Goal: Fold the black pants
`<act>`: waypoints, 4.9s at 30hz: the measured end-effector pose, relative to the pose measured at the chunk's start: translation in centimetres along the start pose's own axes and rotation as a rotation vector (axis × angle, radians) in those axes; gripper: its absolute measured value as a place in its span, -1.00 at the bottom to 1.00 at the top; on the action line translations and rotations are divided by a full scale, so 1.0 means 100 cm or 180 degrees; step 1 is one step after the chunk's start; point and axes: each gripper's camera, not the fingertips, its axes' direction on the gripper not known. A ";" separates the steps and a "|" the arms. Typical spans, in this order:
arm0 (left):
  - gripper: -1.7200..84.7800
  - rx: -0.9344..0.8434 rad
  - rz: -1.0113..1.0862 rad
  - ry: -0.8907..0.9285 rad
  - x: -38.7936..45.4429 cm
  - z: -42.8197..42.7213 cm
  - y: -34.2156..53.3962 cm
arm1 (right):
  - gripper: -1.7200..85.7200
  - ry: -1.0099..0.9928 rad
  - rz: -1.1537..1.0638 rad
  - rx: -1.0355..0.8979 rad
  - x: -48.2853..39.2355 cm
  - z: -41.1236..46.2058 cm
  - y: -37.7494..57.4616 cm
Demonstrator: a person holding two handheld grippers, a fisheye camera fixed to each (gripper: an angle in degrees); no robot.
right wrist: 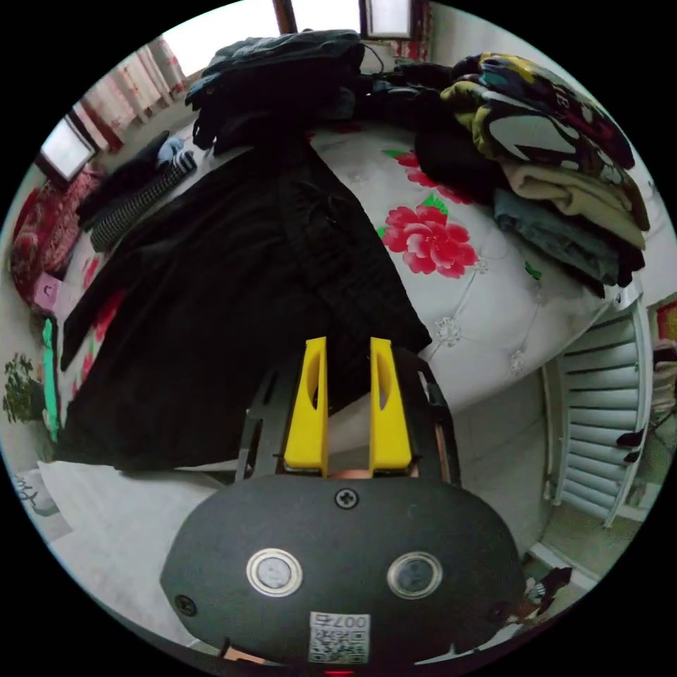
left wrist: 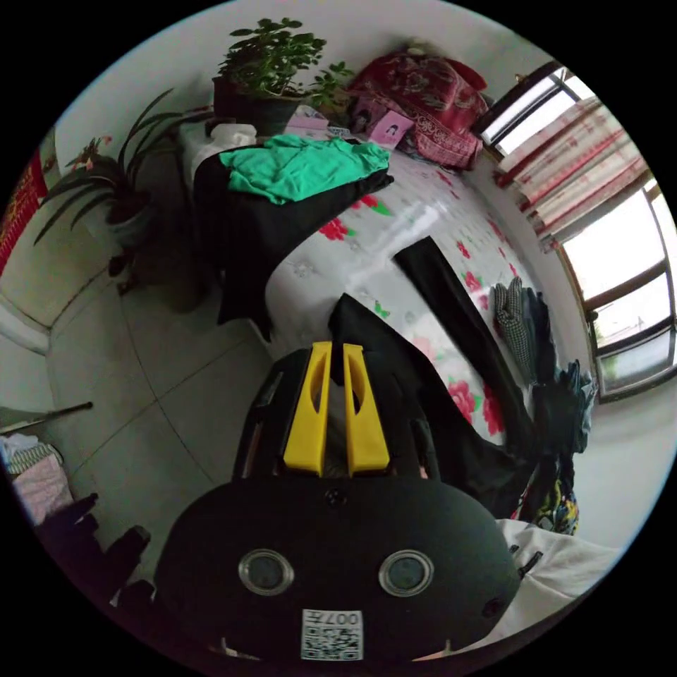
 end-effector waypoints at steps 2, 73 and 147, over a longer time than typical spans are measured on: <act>-0.95 0.0124 0.0074 0.0036 -0.004 -0.009 -0.006 | -0.90 0.0282 -0.0279 -0.0127 -0.008 0.003 -0.004; -0.88 -0.0407 -0.2031 -0.0161 -0.212 0.043 0.077 | -0.88 -0.0980 -0.0241 -0.0320 0.017 -0.023 -0.026; -0.96 -0.0222 0.1794 -0.1231 0.216 0.197 0.098 | -0.82 -0.1347 0.0960 -0.0545 0.191 -0.059 0.073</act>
